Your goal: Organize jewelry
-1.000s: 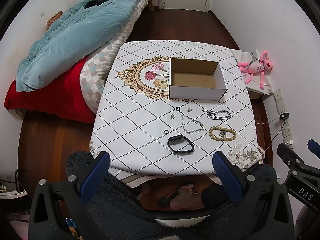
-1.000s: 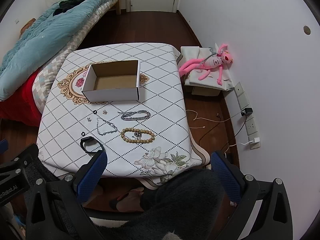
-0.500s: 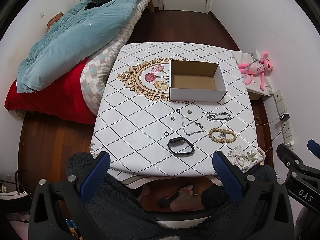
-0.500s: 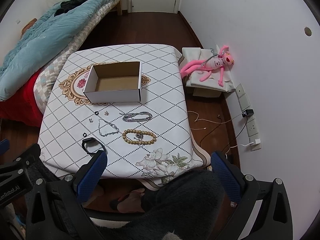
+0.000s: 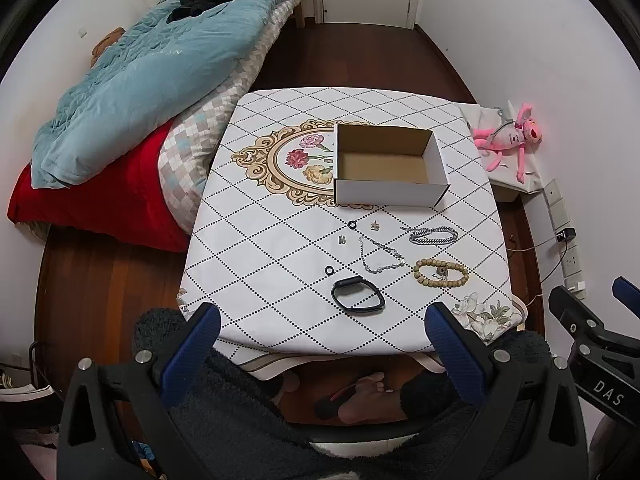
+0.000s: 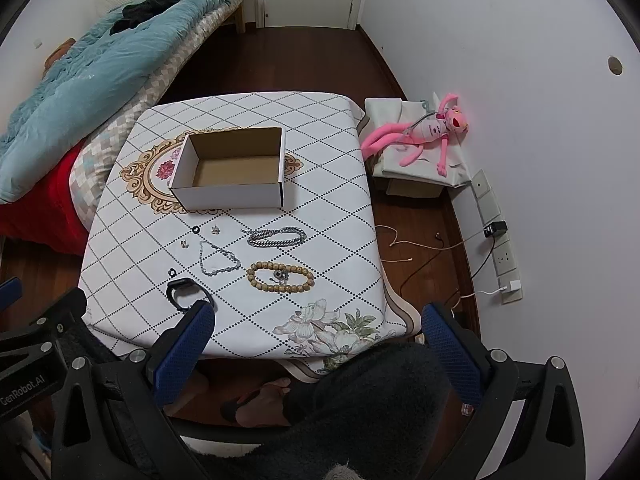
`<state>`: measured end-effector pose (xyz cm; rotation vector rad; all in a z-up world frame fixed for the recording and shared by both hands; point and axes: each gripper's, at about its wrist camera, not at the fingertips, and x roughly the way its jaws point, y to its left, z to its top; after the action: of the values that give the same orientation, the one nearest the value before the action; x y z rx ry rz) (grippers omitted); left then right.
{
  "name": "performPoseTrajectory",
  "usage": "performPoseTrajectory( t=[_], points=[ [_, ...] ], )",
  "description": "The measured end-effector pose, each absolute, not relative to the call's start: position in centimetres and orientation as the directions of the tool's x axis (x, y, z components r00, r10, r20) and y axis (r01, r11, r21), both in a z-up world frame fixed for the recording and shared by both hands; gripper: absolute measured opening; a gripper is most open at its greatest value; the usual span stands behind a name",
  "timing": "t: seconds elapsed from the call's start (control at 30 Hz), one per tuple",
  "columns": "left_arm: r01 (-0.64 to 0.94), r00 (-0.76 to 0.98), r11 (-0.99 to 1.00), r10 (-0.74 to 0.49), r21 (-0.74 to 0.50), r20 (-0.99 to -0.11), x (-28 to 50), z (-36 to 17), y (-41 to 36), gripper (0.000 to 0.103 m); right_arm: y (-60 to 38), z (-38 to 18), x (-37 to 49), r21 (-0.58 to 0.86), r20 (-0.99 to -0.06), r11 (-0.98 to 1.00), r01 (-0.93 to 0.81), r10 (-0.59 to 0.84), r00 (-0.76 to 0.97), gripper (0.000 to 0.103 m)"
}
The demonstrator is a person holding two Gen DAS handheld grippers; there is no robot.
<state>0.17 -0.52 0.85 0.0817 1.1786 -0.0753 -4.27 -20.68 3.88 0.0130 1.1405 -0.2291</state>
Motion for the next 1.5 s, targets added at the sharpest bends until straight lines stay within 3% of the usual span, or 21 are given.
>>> performPoseTrajectory(
  t=[1.23, 1.5],
  points=[
    [0.107, 0.383, 0.994, -0.022, 0.021, -0.923, -0.1, 1.1, -1.1, 0.103, -20.7, 4.6, -3.8, -0.101, -0.898, 0.977, 0.188, -0.171, 0.406, 0.103],
    [0.075, 0.442, 0.996, 0.007, 0.044, -0.897, 3.0, -0.7, -1.1, 0.103, -22.6, 3.4, -2.1, -0.059, -0.888, 0.968, 0.242, -0.162, 0.431, 0.103]
  ],
)
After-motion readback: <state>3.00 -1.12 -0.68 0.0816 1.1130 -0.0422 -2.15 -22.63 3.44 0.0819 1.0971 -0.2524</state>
